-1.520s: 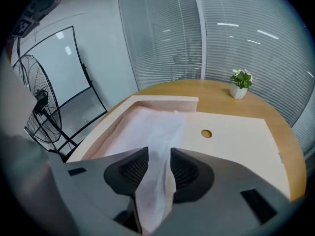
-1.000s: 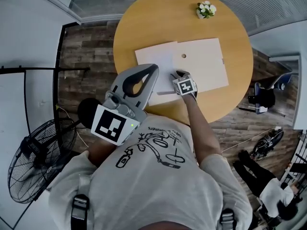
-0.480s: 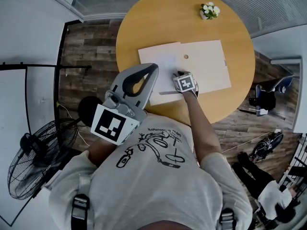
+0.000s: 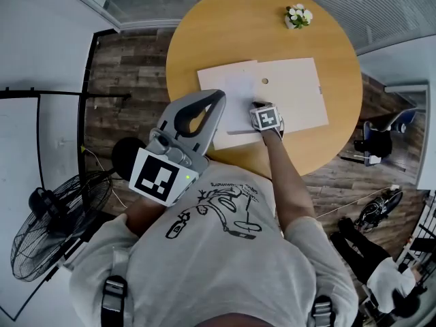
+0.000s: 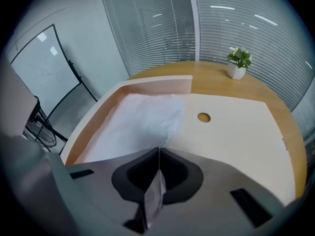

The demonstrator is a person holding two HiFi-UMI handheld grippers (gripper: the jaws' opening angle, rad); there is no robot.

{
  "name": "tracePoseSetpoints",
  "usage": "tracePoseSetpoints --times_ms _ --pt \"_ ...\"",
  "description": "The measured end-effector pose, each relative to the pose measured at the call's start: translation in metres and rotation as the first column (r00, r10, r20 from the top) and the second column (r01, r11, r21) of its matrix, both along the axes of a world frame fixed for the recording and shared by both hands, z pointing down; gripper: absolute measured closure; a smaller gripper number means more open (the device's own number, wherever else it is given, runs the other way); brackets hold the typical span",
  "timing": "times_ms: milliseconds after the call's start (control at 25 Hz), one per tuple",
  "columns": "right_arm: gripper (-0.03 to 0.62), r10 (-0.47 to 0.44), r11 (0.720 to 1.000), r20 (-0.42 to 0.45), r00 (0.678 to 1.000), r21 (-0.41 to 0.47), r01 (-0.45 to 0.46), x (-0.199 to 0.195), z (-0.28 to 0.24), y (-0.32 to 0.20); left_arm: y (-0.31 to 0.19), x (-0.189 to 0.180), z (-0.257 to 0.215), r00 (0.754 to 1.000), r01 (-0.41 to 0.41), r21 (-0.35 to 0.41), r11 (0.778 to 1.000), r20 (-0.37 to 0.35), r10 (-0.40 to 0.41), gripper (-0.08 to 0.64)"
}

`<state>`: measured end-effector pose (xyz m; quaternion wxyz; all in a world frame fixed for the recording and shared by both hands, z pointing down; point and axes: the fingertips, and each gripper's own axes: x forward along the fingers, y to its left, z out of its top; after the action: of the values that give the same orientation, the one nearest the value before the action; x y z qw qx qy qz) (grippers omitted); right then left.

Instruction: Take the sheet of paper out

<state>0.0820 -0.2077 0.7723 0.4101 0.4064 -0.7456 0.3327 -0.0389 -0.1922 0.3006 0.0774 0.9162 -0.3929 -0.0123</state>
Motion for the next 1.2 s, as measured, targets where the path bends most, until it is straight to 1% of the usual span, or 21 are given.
tracePoseSetpoints --times_ms 600,920,1200 --pt "0.581 0.079 0.995 0.042 0.996 0.066 -0.081 0.017 -0.025 -0.002 0.012 0.004 -0.005 1.000 -0.015 0.012 1.000 -0.014 0.016 0.538" --pt "0.582 0.141 0.984 0.080 0.987 0.100 -0.149 0.032 -0.042 -0.002 0.015 0.007 -0.007 1.000 -0.022 0.016 1.000 -0.020 0.022 0.538" --pt "0.583 0.165 0.974 0.099 0.981 0.138 -0.178 0.040 -0.059 -0.002 0.017 0.010 -0.008 0.999 -0.029 0.016 0.999 -0.026 0.030 0.538"
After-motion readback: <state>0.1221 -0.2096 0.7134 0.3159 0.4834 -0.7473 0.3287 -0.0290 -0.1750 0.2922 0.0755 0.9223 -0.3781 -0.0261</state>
